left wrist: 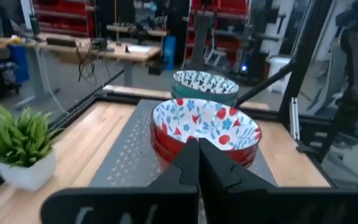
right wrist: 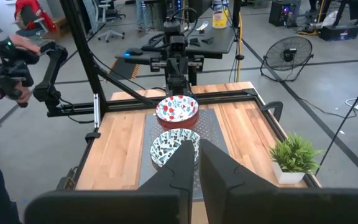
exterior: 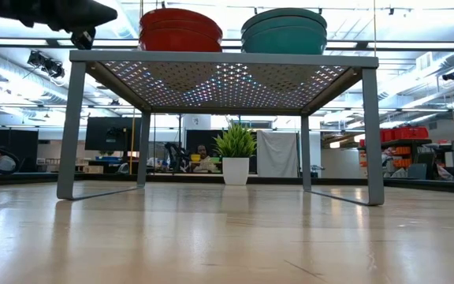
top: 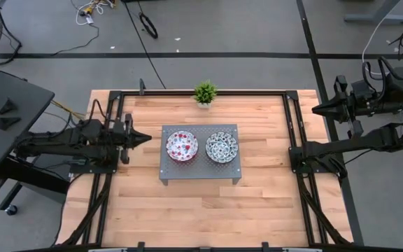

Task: Pick & Place Mini bowls
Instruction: Return to Home Position

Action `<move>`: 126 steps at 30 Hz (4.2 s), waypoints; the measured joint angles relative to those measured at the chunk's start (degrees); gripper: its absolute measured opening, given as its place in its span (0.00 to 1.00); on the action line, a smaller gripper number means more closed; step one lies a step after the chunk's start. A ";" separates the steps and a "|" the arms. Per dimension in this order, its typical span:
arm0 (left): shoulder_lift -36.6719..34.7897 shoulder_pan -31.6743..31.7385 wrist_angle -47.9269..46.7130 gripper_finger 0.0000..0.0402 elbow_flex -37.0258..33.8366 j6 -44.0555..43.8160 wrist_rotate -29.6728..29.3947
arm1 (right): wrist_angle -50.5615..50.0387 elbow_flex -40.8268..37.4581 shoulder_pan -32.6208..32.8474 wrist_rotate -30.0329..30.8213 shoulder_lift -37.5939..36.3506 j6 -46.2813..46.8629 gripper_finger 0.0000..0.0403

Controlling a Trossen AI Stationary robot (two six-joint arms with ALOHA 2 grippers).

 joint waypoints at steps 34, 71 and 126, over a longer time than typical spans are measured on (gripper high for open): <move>-0.91 -4.33 28.47 0.00 -22.41 -0.93 4.07 | -0.01 -0.02 -0.01 0.00 0.00 0.00 0.07; -16.36 -1.62 11.43 0.00 -24.97 0.79 5.31 | 0.00 -0.02 0.00 -0.02 0.00 0.00 0.07; -20.67 1.14 11.63 0.08 -25.01 -5.00 5.35 | -0.02 -0.02 -0.02 0.00 0.00 0.00 0.07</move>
